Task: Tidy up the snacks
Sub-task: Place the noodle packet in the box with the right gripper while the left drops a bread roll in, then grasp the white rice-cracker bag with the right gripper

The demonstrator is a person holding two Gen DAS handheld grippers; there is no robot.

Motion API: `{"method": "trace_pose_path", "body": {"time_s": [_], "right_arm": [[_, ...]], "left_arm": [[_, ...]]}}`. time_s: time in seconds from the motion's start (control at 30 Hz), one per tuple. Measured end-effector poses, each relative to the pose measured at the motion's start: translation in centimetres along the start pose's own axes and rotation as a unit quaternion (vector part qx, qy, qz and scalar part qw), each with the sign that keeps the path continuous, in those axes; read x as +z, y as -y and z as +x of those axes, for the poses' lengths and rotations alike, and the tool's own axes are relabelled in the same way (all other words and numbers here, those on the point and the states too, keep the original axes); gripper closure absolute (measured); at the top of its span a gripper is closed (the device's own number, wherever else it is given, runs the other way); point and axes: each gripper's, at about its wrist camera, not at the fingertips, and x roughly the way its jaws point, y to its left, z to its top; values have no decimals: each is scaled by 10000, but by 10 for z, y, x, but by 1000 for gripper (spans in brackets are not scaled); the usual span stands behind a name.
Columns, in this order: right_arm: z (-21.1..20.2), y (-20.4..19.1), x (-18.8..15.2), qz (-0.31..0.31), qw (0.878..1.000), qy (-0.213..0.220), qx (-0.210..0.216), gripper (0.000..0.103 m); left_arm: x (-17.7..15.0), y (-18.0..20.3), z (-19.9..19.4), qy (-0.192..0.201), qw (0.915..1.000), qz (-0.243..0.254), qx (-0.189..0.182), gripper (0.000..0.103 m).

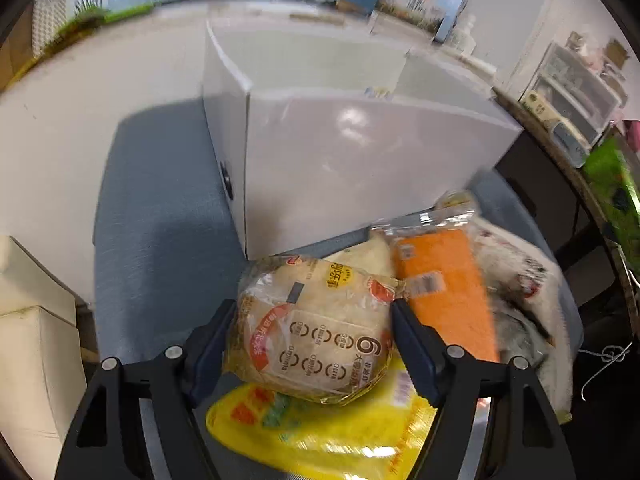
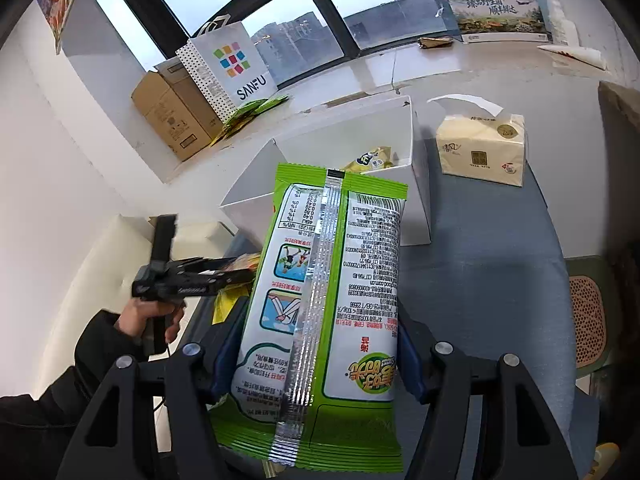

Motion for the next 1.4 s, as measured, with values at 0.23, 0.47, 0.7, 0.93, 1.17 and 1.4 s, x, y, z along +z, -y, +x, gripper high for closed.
{"method": "trace_pose_path", "body": {"time_s": [0.23, 0.47, 0.7, 0.93, 1.17, 1.4], "right_arm": [[6, -7, 12, -155, 9999, 55, -49, 34], [31, -22, 85, -556, 9978, 243, -264, 33], [88, -7, 170, -349, 9975, 174, -591, 33], [123, 24, 188, -76, 9971, 50, -755, 0], [108, 28, 180, -51, 9976, 222, -661, 0], [63, -1, 165, -454, 9966, 572, -386, 0]], "left_arm": [[2, 28, -89, 1399, 9900, -187, -52, 23], [77, 58, -115, 2180, 9759, 105, 79, 23], [149, 48, -73, 1879, 9819, 38, 248, 23], [165, 35, -25, 1410, 9862, -187, 846, 0], [156, 37, -30, 1438, 9846, -93, 991, 0], [133, 46, -75, 1701, 9804, 64, 995, 0]]}}
